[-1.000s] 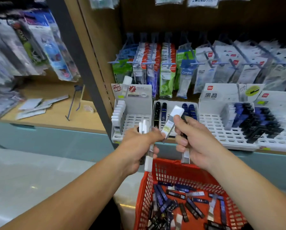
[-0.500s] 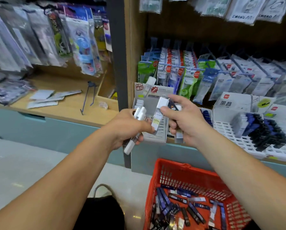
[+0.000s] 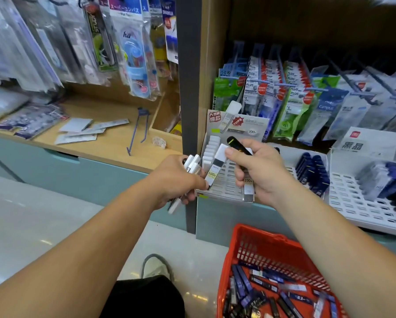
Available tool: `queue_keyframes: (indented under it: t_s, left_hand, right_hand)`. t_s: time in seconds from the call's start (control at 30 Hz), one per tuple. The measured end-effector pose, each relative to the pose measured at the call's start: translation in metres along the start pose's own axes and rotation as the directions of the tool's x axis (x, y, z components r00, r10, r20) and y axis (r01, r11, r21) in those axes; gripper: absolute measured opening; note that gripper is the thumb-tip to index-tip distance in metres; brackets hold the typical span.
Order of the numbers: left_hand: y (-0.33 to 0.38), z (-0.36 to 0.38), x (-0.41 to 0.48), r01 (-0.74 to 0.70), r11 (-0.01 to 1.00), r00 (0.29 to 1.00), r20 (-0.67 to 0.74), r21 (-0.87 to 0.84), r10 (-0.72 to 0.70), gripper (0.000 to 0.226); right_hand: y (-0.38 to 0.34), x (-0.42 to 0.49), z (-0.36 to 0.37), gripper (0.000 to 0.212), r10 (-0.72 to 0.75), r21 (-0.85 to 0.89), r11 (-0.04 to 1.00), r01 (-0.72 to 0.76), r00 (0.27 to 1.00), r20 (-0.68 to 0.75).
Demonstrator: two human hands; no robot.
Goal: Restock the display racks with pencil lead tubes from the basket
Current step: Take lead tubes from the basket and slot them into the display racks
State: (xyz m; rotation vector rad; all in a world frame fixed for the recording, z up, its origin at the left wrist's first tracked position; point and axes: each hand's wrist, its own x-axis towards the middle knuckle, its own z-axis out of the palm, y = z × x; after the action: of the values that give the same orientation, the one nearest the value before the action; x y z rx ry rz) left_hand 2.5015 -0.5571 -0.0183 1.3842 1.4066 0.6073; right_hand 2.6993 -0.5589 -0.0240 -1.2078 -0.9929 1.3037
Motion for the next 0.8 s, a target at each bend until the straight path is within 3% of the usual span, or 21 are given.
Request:
queue_keyframes:
  t_s: [0.13,0.23,0.37,0.6,0.7,0.8]
  left_hand:
    - [-0.010,0.005,0.005,0.034,0.999,0.999,-0.035,0.020,-0.033,0.024]
    - [-0.016,0.006,0.010,0.066,0.998,0.992,-0.104,-0.007,-0.066,0.026]
    - [-0.020,0.002,0.014,0.092,0.993,0.980,-0.168,-0.077,-0.104,0.030]
    - [-0.019,-0.003,0.009,0.137,0.967,0.979,-0.120,-0.216,-0.166,0.048]
    - [-0.020,-0.006,0.007,0.139,0.959,0.979,-0.113,-0.249,-0.171,0.043]
    - [-0.018,-0.005,0.003,0.139,0.944,0.982,-0.079,-0.300,-0.170,0.032]
  right_hand:
    - [0.005,0.000,0.010,0.010,-0.054,-0.259,0.964,0.063,0.998,0.039]
    - [0.011,0.002,0.017,0.008,-0.125,-0.387,0.915,0.113,0.992,-0.007]
    - [0.020,0.003,0.024,0.010,-0.195,-0.406,0.901,0.150,0.978,-0.072]
    - [0.033,0.003,0.029,0.013,-0.256,-0.452,0.866,0.215,0.966,-0.031]
    - [0.035,0.003,0.027,0.009,-0.256,-0.479,0.846,0.235,0.966,0.021]
    - [0.034,0.003,0.026,0.019,-0.307,-0.542,0.792,0.282,0.951,0.045]
